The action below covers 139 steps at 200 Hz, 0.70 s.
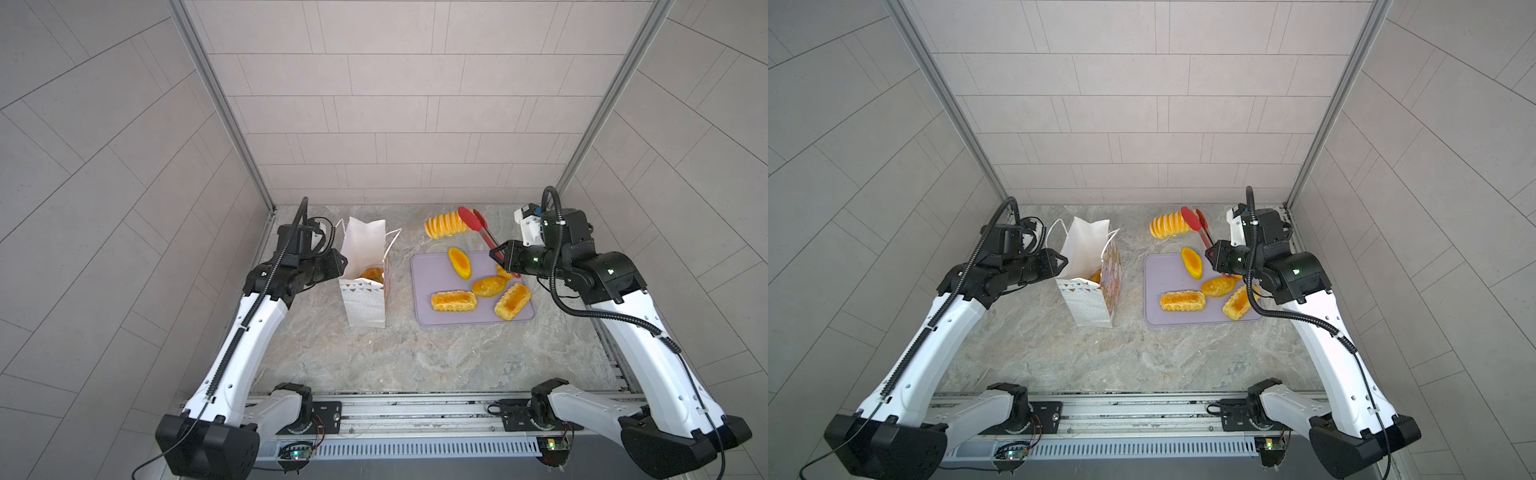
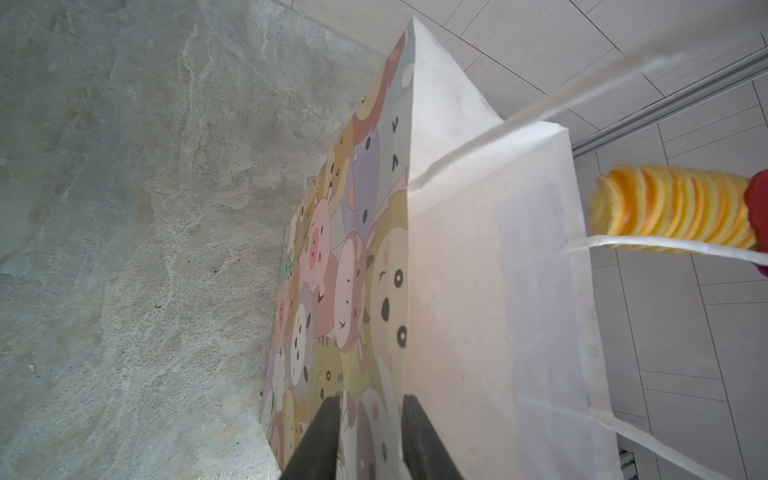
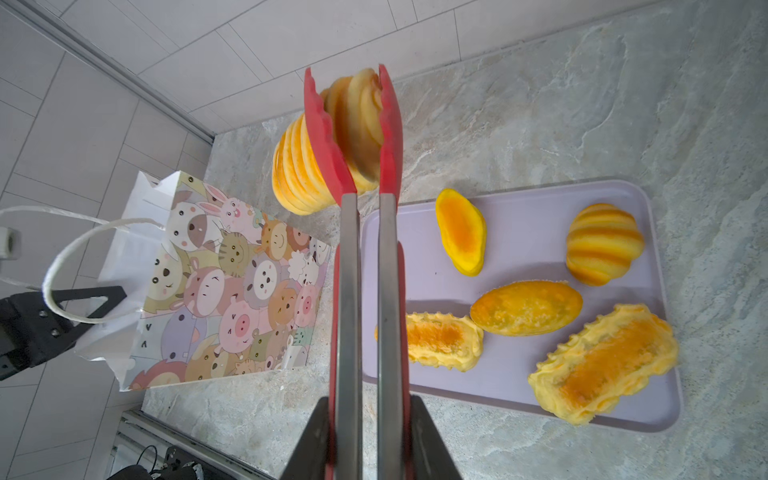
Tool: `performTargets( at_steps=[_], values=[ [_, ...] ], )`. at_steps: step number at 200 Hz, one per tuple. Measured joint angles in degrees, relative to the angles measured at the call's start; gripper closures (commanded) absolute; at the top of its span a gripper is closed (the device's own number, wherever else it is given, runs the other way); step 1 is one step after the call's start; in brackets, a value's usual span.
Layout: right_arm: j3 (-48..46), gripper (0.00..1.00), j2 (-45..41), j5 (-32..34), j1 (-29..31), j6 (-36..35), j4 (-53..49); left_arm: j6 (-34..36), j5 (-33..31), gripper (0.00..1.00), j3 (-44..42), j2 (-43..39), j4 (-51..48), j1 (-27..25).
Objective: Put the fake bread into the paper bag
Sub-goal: 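Lift the spiral bread with the tongs and carry it over the bag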
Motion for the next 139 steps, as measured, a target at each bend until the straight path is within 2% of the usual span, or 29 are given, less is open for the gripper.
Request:
performTargets(
  at_steps=[86,139],
  values=[
    [12.9,0.80,5.5,-1.9,0.8,0.5,-0.6,0.0,0.0,0.68,0.0,0.0,0.0,0.0],
    [20.3,0.80,10.3,-1.1,8.0,0.8,-0.7,0.0,0.0,0.69,0.0,0.0,0.0,0.0]
  ],
)
